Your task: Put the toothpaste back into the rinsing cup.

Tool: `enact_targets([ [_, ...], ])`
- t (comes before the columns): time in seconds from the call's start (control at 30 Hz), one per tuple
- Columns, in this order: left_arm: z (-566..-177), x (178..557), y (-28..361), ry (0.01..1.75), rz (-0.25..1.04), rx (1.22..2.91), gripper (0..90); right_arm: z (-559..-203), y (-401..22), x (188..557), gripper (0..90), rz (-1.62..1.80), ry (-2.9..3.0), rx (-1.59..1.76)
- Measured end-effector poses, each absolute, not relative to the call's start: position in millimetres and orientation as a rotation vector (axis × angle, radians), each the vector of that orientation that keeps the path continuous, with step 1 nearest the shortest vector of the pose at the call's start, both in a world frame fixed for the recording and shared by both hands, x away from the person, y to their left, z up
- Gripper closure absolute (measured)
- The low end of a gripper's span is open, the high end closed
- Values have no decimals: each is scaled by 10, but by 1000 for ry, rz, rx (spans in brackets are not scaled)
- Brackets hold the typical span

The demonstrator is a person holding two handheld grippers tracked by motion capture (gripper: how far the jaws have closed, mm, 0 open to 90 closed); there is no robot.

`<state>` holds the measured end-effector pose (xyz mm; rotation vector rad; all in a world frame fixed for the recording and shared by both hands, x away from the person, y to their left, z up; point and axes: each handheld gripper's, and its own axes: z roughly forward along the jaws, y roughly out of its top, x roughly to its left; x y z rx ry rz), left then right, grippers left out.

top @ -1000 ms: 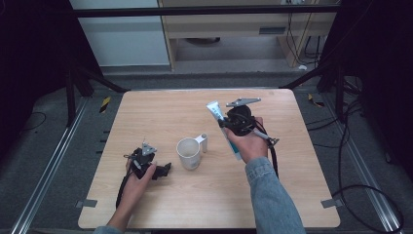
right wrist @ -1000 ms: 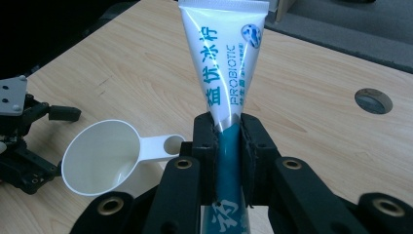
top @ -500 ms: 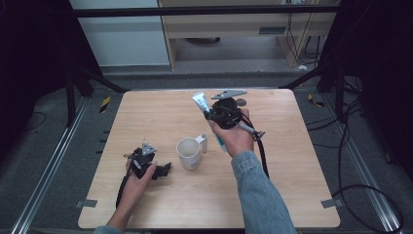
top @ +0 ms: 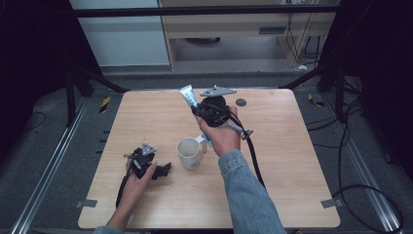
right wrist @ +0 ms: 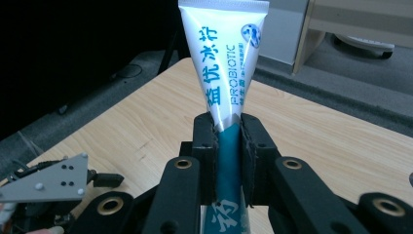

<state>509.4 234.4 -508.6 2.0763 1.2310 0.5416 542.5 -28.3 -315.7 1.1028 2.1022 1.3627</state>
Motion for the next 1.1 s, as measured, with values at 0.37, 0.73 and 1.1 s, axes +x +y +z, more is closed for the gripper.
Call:
enact_targets([
  [0.37,-5084,5095,2348,1228,543,2082,0,-3168,-125,5412,787,1420,2020,1090],
  [0.73,-5084,5095,2348,1227,543,2082,0,-3205,-42,5432,787,1434,2011,1074],
  [1.1,-5084,5097,2348,1226,542,2082,0,-3280,87,5453,787,1479,1996,1062],
])
